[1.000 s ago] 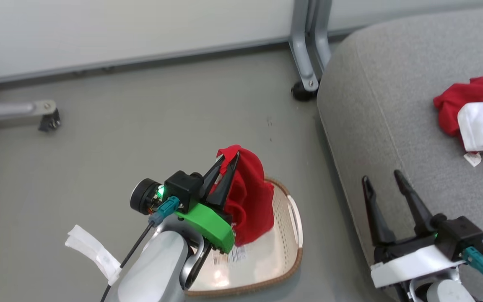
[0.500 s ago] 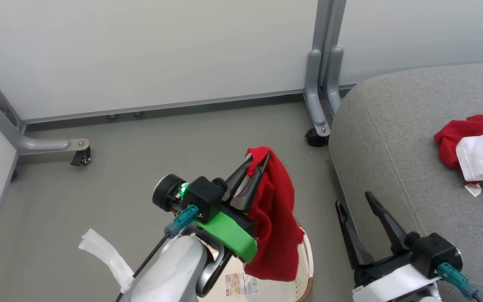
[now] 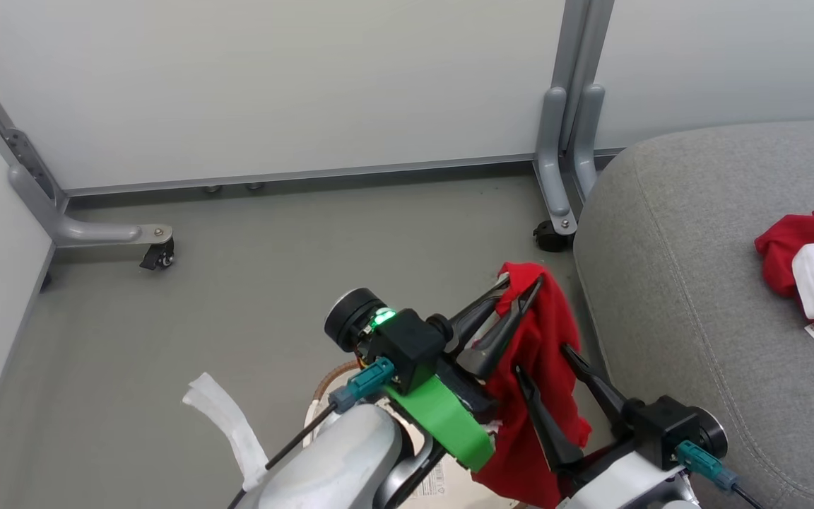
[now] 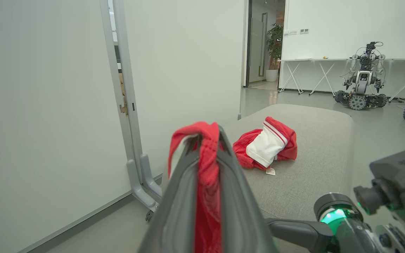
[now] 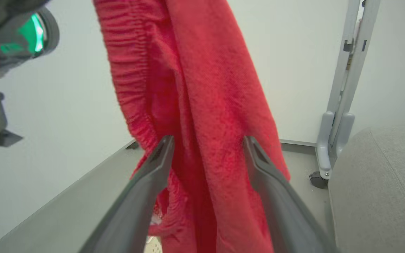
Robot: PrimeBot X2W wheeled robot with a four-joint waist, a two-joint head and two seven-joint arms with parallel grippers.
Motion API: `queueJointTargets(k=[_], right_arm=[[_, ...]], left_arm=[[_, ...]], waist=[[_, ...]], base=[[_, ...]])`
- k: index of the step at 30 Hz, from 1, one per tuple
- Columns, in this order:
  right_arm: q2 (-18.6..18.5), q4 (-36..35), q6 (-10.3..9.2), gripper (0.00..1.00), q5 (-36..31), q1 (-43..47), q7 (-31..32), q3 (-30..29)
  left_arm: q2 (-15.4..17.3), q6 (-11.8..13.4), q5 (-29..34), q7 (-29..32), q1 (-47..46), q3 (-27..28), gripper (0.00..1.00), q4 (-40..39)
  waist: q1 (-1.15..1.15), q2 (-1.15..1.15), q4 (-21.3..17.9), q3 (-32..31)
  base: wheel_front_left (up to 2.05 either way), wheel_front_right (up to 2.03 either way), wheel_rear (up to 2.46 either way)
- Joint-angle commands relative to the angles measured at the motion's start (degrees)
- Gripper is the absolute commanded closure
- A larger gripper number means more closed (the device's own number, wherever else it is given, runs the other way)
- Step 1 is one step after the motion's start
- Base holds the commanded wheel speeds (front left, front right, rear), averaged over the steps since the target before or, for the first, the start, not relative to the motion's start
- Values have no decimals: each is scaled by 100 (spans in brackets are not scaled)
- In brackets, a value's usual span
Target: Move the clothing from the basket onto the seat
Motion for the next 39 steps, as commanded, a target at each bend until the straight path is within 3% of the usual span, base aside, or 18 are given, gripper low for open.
queueJointTargets(k=[1,11,12,13,14,37,38,39], right_arm=[[24,69,-8,0,-21,-95,-17,-15],[178,311,-8,0,-6,-117,-17,-210],[192,295,-8,20,-8,-133,-17,-225],[202,279,-7,53,-12,-139,-17,-238],[208,269,-8,100,-19,-130,-17,-248],[122,214,-8,100,75,62,-17,-460],[125,221,-8,100,78,63,-17,-463],[132,231,-8,100,82,62,-17,-474]], left_arm=[[9,-18,-96,-20,-134,-54,100,-56],[8,59,-456,14,-395,-436,100,-63],[8,71,-478,14,-399,-473,100,-53],[8,83,-493,14,-404,-502,100,-38],[9,84,-508,13,-409,-528,100,-24],[26,230,-459,-10,-430,-619,100,601],[29,245,-436,-12,-428,-616,86,614],[38,263,-412,-14,-416,-614,57,631]], waist=[[1,0,24,1],[1,0,103,19],[1,0,105,24],[1,0,106,27],[1,0,108,30],[1,0,73,199],[1,0,69,204],[1,0,63,210]], base=[[0,0,0],[0,0,0],[0,0,0],[0,0,0],[0,0,0],[0,0,0],[0,0,0],[0,0,0]])
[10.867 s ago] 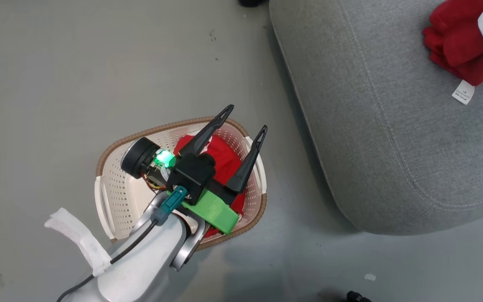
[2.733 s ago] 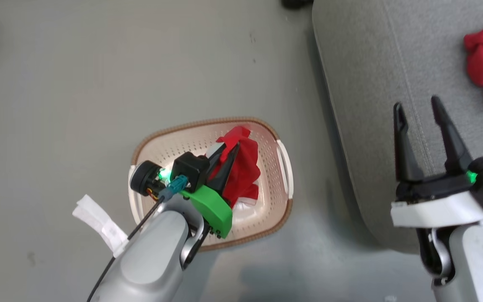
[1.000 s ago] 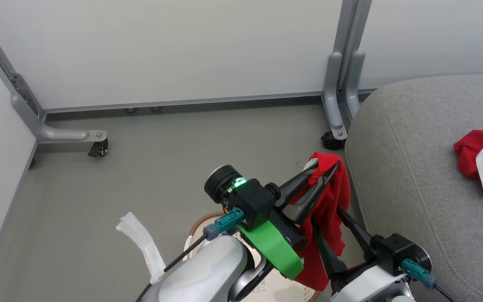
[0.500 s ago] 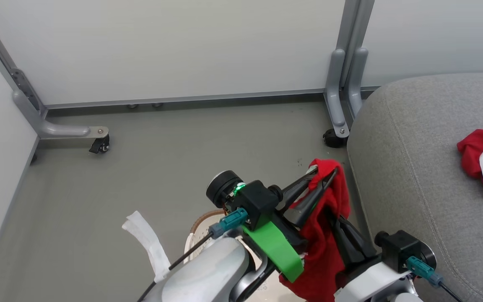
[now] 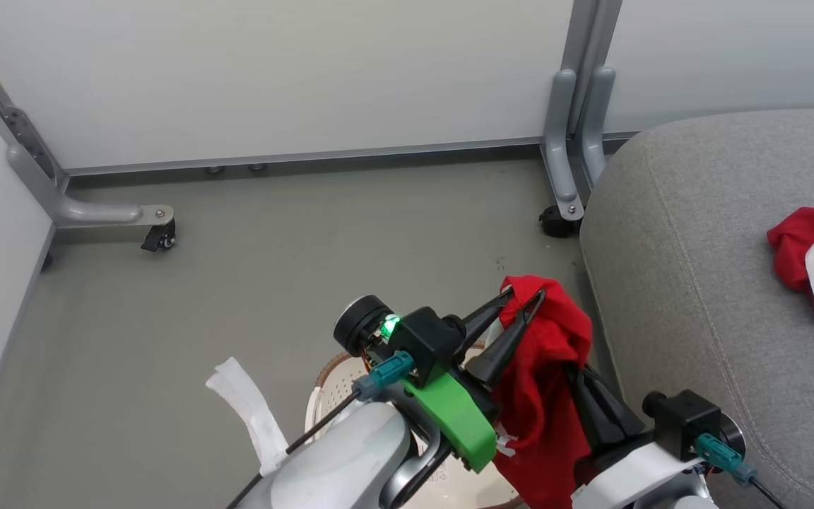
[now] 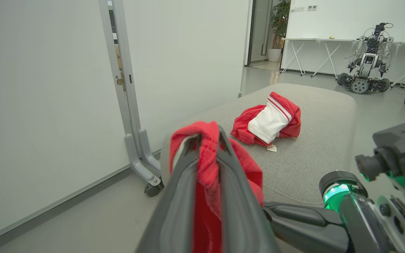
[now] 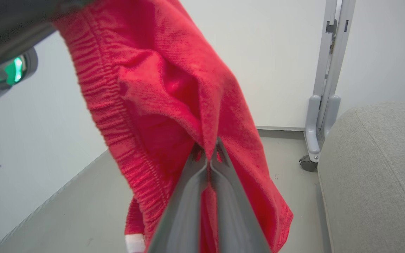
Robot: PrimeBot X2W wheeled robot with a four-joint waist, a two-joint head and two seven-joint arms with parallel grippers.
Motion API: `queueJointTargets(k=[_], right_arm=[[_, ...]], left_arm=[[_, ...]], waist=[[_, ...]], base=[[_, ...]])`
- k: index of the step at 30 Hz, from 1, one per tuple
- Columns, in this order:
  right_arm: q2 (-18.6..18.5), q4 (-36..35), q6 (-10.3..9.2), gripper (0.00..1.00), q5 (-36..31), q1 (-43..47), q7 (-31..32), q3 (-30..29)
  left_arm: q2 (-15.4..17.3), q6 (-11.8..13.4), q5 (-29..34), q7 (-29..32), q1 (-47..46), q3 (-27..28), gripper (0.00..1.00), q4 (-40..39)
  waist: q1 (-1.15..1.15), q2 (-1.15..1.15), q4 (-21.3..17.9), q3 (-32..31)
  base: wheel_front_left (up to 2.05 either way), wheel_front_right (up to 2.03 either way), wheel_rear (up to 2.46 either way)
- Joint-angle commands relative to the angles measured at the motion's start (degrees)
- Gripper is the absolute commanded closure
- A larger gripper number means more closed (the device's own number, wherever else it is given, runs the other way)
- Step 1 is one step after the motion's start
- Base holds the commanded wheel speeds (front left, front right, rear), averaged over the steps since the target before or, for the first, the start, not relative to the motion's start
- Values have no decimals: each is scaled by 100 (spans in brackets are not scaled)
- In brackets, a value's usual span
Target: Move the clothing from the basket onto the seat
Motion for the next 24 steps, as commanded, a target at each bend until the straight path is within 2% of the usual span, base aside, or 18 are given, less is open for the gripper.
queueJointTargets(k=[1,2,11,24], right_arm=[[8,8,-8,100,52,43,-17,-34],[17,6,-8,100,51,37,-17,-55],[70,-21,-8,100,58,27,-17,-150],[96,6,-8,100,46,71,-17,-228]], left_arm=[[41,52,92,-23,-14,11,52,24],[48,93,126,-26,-12,35,0,20],[89,244,289,-32,36,211,0,-11],[110,232,400,-34,87,358,0,-21]], waist=[[0,0,-9,8],[0,0,-14,12],[0,0,-22,4],[0,0,-83,39]], base=[[0,0,0],[0,0,0],[0,0,0],[0,0,0]])
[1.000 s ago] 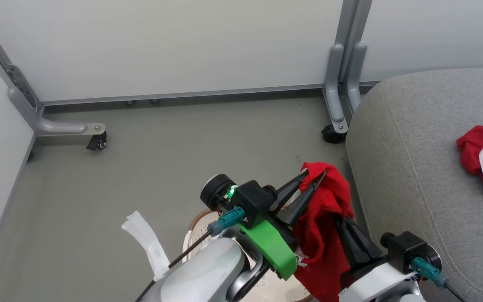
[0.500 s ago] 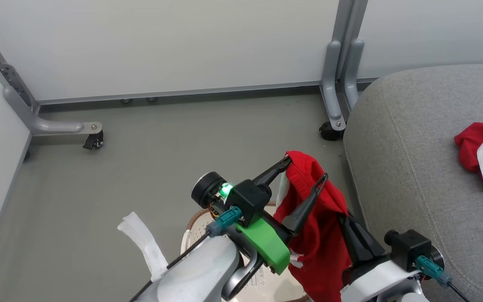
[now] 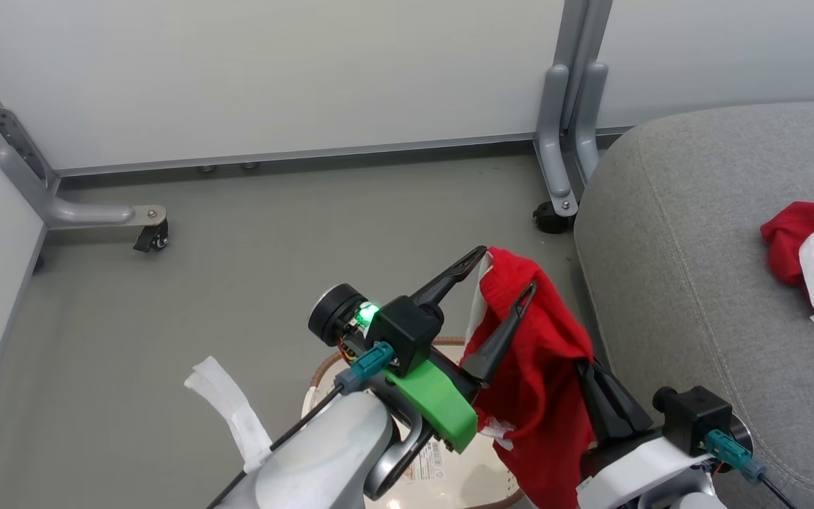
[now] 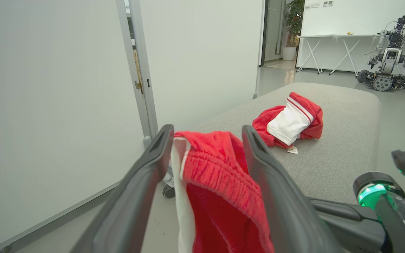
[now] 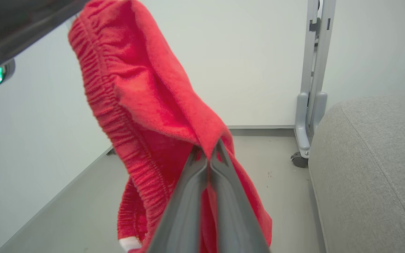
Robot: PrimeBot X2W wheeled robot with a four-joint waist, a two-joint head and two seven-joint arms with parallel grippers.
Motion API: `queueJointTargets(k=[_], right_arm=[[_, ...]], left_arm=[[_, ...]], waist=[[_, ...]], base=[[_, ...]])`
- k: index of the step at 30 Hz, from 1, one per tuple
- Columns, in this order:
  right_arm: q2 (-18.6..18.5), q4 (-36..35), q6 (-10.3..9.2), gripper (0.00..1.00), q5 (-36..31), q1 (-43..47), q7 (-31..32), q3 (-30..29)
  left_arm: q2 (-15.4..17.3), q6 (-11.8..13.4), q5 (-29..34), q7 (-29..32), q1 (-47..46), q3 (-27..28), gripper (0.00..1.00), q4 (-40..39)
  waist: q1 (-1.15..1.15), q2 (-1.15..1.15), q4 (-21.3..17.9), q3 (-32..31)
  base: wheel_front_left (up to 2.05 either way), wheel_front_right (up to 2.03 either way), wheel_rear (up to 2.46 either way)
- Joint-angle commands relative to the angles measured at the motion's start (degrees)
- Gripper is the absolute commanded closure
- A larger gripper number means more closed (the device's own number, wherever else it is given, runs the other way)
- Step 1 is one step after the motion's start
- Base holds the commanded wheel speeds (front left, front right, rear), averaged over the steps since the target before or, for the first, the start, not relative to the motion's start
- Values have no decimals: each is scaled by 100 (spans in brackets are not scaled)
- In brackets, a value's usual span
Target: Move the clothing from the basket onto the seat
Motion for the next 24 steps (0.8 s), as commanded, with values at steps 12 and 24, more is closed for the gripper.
queueJointTargets(k=[12,24], right_arm=[[6,-8,-8,100,35,38,-17,9],[-9,-48,-8,100,68,38,-17,54]], left_arm=[[4,-47,119,-27,90,58,0,29],[-12,-84,126,-27,142,47,0,91]], waist=[[0,0,-50,32],[0,0,-77,7]], base=[[0,0,0],[0,0,0]])
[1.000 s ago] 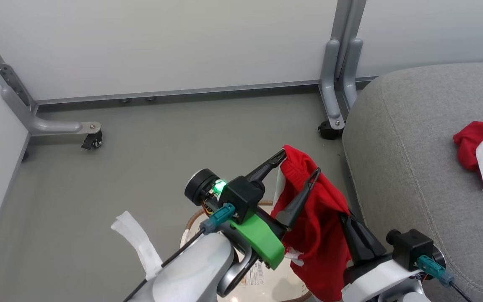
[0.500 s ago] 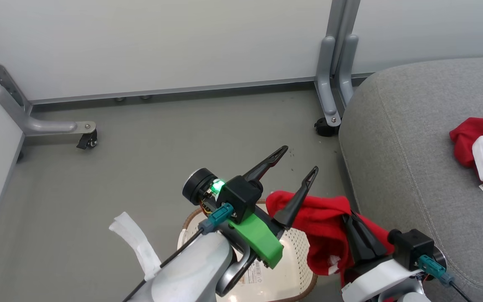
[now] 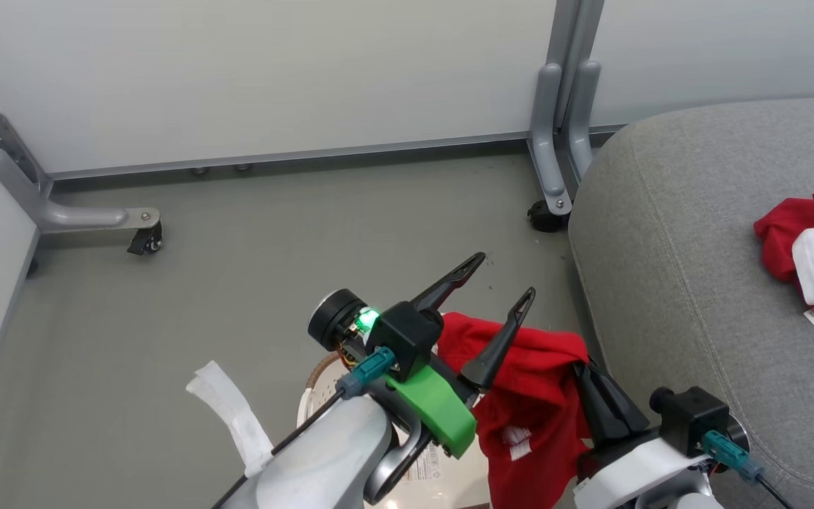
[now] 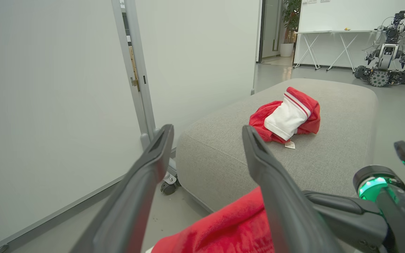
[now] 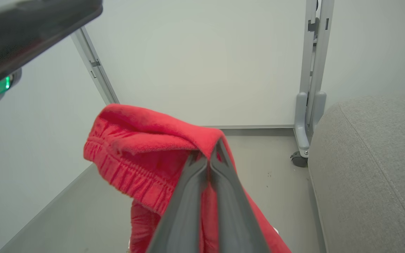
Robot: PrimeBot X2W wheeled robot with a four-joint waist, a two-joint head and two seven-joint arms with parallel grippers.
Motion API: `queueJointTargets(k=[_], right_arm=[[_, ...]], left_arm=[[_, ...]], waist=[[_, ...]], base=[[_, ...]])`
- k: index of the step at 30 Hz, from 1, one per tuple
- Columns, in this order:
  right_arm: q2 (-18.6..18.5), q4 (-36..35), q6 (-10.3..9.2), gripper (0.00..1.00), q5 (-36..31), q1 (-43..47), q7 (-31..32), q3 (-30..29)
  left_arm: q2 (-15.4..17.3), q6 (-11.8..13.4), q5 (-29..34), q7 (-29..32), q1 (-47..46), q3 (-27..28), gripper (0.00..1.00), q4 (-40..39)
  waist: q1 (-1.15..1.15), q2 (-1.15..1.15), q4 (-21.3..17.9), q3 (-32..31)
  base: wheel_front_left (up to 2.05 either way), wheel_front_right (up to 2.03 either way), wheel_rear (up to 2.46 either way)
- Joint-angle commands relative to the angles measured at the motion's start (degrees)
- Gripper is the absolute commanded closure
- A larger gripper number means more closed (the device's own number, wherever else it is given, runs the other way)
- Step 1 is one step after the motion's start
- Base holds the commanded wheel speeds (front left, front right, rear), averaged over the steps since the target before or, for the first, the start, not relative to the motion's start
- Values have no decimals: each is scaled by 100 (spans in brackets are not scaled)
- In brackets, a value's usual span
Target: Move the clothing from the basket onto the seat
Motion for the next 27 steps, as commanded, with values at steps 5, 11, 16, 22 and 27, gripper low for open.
queueJointTargets(k=[5,11,16,22,27], right_arm=[[-55,-73,-8,100,35,-62,-17,-36],[-84,-186,-8,100,-9,-120,-17,-187],[-131,-329,-8,100,-65,-134,-17,-340],[-177,-564,-7,100,-137,-18,-17,-643],[-188,-765,-8,100,-198,73,-17,-912]], left_arm=[[56,19,52,-20,162,54,0,51],[175,72,12,-13,344,127,0,70],[286,122,33,-13,561,256,0,41],[361,187,161,-12,970,617,0,-243],[383,196,376,-13,1356,947,0,-557]], waist=[[0,0,-170,32],[0,0,-550,120],[0,0,-1038,189],[0,0,-1641,222],[0,0,-2113,223]], base=[[0,0,0],[0,0,0],[0,0,0],[0,0,0],[0,0,0]])
